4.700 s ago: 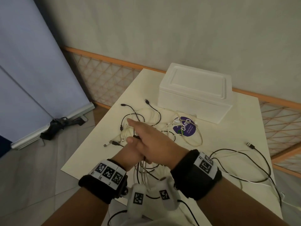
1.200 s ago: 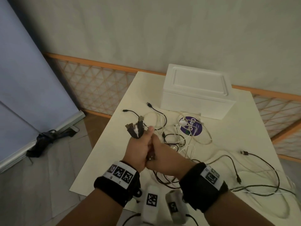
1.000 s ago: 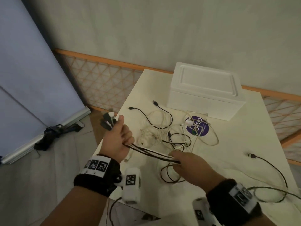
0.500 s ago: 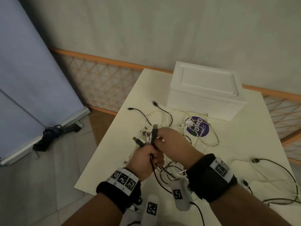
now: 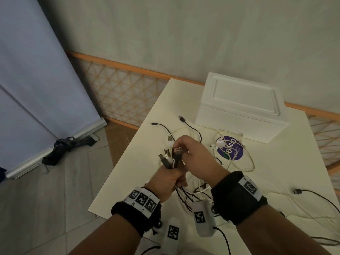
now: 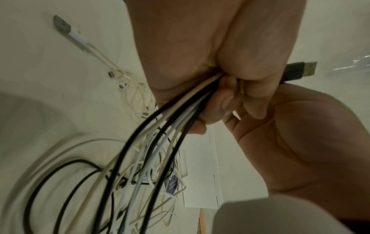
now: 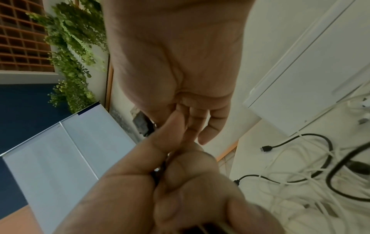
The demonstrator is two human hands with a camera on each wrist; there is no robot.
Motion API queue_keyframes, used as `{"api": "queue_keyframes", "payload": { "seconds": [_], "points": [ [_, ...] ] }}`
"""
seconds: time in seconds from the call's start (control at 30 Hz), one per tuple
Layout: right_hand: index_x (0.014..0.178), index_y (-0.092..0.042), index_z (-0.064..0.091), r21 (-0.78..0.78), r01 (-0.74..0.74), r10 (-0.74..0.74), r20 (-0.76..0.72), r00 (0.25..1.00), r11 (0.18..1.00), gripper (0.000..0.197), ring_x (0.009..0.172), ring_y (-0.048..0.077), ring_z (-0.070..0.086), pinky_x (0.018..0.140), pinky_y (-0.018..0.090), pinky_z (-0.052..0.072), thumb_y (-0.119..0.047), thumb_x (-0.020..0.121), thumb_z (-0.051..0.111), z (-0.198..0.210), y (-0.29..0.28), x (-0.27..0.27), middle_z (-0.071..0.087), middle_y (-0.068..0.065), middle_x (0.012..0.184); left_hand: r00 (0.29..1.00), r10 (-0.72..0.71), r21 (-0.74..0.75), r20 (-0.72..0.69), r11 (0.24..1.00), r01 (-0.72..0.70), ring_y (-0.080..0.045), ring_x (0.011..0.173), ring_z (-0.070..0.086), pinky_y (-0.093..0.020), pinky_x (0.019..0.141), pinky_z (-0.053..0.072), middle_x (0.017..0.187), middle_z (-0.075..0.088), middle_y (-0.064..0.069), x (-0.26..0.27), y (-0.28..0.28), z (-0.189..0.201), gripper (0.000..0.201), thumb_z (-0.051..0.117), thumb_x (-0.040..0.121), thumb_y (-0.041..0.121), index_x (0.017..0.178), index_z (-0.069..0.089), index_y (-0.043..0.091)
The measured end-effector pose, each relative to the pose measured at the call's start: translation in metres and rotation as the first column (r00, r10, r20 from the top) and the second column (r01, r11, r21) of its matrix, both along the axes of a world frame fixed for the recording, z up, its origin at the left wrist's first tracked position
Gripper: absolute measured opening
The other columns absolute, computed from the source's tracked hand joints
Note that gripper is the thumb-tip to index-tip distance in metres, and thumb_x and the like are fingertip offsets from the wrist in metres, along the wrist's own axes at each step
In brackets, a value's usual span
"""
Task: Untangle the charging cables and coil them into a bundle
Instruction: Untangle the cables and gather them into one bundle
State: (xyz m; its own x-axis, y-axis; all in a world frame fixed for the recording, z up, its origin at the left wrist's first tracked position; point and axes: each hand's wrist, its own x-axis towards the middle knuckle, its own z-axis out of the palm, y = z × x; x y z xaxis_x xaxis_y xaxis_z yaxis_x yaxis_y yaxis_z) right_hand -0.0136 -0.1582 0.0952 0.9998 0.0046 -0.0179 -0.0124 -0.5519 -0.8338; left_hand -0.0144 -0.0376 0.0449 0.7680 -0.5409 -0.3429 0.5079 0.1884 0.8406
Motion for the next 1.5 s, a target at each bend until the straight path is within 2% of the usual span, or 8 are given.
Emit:
{"api": "queue_keyframes", "payload": {
  "seconds": [0.27,0.6,0.77,0.83,0.93,1.07,1.3,1.5],
  "points": [
    [0.137,-0.027,0.043,-0.005,-0.068,0.068,0.089,0.994,0.998,0.042,0.075,0.001,0.058,0.070,0.011,0.042,-0.017,0.097,0.049,0.001,-0.003,0.003,0.063,-0.014,0.078,0.999,-0.048,0.045,-0.020,0.998,0.049,-0.014,0.048,0.033,-0.031,0.062,0.051,0.052,0.030,0.001,0.004,0.001,0.002,0.023,0.049,0.094,0.002,0.073,0.049,0.010],
    [0.110,-0.018,0.070,-0.070,-0.134,0.137,0.043,0.990,0.989,0.021,0.091,-0.001,0.061,0.083,0.011,0.045,-0.019,0.092,0.058,0.001,-0.007,0.001,0.071,-0.003,0.105,0.995,-0.070,0.061,-0.068,0.995,0.074,-0.014,0.044,0.037,-0.031,0.061,0.048,0.048,0.033,-0.001,0.001,0.002,0.004,0.031,0.050,0.097,0.013,0.066,0.051,0.014],
    [0.151,-0.032,0.002,0.112,-0.181,0.197,-0.154,0.968,0.977,0.085,0.116,0.007,0.054,0.099,0.024,0.041,-0.051,0.088,0.055,-0.024,-0.002,-0.010,0.053,-0.006,0.130,0.986,0.099,-0.077,-0.136,0.991,-0.110,-0.010,0.037,0.035,-0.025,0.044,0.039,0.045,0.035,0.001,0.003,0.001,0.013,0.047,0.041,0.100,0.038,0.062,0.055,0.014],
    [0.149,-0.033,-0.005,0.123,-0.253,0.280,-0.339,0.898,0.960,0.102,0.105,0.008,0.061,0.090,0.023,0.048,-0.048,0.080,0.068,-0.036,0.005,-0.023,0.060,-0.002,0.123,0.976,0.146,-0.139,-0.161,0.976,-0.169,-0.010,0.037,0.033,-0.023,0.042,0.033,0.042,0.033,0.001,0.008,0.005,0.015,0.053,0.042,0.094,0.045,0.049,0.044,0.016],
    [0.130,-0.016,0.043,-0.117,-0.376,0.304,-0.398,0.866,0.919,0.050,0.075,0.008,0.058,0.066,0.016,0.044,-0.036,0.088,0.063,-0.043,0.001,-0.041,0.060,-0.001,0.096,0.943,0.237,-0.225,-0.234,0.930,-0.289,-0.010,0.035,0.022,-0.021,0.042,0.028,0.042,0.023,0.004,0.021,0.018,0.014,0.058,0.039,0.095,0.049,0.045,0.033,0.019],
    [0.091,-0.027,0.055,-0.301,-0.377,0.297,-0.279,0.913,0.876,0.017,0.079,0.005,0.053,0.075,0.028,0.041,-0.045,0.091,0.055,-0.036,-0.037,-0.072,0.056,-0.012,0.082,0.865,0.384,-0.188,-0.324,0.870,-0.457,-0.009,0.033,0.020,-0.018,0.038,0.025,0.042,0.021,0.007,0.033,0.056,0.003,0.059,0.041,0.096,0.051,0.046,0.031,0.021],
    [0.074,-0.018,0.049,-0.513,-0.203,-0.039,-0.422,0.906,0.834,0.070,0.066,0.005,0.052,0.068,0.028,0.042,-0.080,0.074,0.016,-0.044,-0.109,-0.131,0.054,-0.006,0.066,0.707,0.586,0.100,-0.395,0.793,-0.601,-0.011,0.031,0.016,-0.017,0.039,0.016,0.042,0.019,0.005,0.026,0.096,-0.043,0.054,0.041,0.098,0.049,0.055,0.025,0.021],
    [0.080,-0.024,0.054,-0.681,-0.296,-0.170,-0.529,0.832,0.670,0.048,0.089,0.013,0.059,0.079,0.031,0.045,-0.062,0.093,0.028,-0.085,-0.111,-0.138,0.058,-0.005,0.082,0.660,0.632,0.325,-0.407,0.775,-0.542,-0.010,0.027,0.019,-0.014,0.036,0.019,0.039,0.030,0.004,0.008,0.088,-0.095,0.047,0.044,0.099,0.041,0.060,0.031,0.019]
  ]
}}
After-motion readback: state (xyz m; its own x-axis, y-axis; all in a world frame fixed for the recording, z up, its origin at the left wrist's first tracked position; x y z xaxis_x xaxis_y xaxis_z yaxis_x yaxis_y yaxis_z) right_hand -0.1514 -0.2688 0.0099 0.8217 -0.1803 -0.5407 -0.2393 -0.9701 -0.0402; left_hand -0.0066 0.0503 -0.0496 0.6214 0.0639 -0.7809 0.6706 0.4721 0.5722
